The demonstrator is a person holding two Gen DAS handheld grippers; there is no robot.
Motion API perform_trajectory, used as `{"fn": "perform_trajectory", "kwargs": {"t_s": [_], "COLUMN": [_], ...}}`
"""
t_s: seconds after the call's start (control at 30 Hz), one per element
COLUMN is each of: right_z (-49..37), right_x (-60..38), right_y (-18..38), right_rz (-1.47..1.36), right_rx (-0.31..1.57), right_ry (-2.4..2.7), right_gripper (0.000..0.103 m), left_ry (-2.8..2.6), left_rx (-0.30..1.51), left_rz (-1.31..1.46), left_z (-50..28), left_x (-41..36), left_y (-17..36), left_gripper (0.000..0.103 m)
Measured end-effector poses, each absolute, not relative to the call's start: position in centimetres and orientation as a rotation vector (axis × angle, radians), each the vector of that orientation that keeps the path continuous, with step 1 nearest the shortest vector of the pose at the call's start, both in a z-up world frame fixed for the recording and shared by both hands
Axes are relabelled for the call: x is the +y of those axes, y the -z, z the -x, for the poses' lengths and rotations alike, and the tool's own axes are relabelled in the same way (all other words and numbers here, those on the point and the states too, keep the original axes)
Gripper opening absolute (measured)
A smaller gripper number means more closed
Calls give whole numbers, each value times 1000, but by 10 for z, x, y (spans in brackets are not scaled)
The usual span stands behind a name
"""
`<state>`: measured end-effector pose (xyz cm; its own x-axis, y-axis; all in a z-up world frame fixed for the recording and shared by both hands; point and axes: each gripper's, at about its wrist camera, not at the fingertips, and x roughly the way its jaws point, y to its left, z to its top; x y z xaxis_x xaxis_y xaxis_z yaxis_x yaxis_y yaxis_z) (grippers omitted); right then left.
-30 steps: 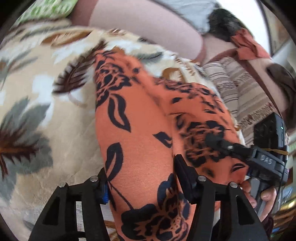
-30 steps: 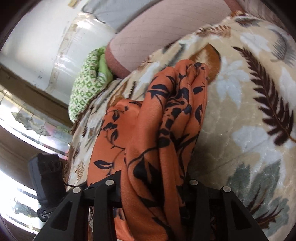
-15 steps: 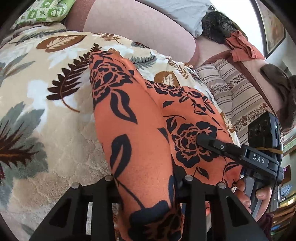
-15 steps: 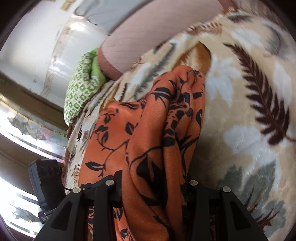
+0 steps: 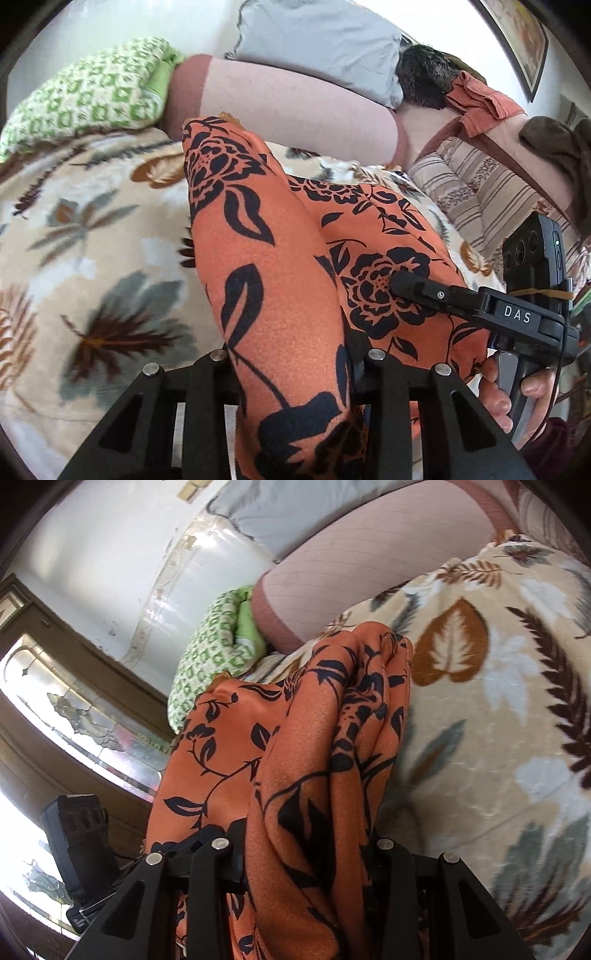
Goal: Fold small clothes
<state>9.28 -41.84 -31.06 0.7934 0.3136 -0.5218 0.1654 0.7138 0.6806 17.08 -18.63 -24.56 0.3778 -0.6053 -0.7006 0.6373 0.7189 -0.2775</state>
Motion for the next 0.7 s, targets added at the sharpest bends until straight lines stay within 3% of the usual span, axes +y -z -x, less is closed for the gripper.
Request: {"fn": "perform_trajectory", "kwargs": {"t_s": [0.7], "right_z": [-105], "right_x": [-390], "right_y": [304], "right_rz": [-743], "right_rx": [707], "right_ry": [-184], "right_gripper": [40], "left_ry": [633], "left_rx": [842], "left_rz": [-62], "left_z": [-177], "left_x": [-108], "left_y": [253], "left_gripper": [37]}}
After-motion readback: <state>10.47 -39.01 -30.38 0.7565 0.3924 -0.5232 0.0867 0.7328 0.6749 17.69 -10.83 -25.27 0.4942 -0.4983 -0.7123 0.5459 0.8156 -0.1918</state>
